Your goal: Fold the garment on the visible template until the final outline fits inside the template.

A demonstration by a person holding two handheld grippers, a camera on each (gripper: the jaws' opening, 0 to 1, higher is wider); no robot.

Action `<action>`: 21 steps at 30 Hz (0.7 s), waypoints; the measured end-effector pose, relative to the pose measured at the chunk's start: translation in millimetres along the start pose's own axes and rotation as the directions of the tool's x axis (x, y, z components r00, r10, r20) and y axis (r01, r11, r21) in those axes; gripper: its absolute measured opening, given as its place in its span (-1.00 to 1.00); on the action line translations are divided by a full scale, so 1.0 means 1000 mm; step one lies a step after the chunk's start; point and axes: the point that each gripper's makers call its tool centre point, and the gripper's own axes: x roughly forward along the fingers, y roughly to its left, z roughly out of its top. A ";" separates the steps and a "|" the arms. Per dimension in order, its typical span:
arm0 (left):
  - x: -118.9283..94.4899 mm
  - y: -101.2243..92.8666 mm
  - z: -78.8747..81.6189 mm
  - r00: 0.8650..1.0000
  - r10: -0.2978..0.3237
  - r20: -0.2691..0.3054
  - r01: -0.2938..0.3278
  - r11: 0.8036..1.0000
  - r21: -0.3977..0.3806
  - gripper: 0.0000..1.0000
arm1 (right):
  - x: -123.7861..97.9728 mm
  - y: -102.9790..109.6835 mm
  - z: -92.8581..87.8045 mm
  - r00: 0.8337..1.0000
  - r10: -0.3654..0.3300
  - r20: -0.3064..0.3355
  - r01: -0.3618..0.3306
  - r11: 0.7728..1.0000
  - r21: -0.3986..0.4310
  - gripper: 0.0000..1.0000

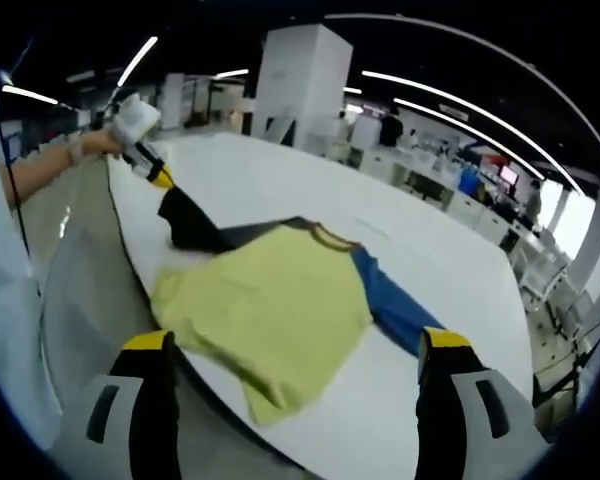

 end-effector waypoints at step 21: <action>0.011 0.033 -0.026 0.998 -0.016 -0.064 0.010 0.995 -0.101 -1.00 | -0.005 -0.012 0.001 0.999 -0.045 -0.006 0.045 0.999 0.003 0.99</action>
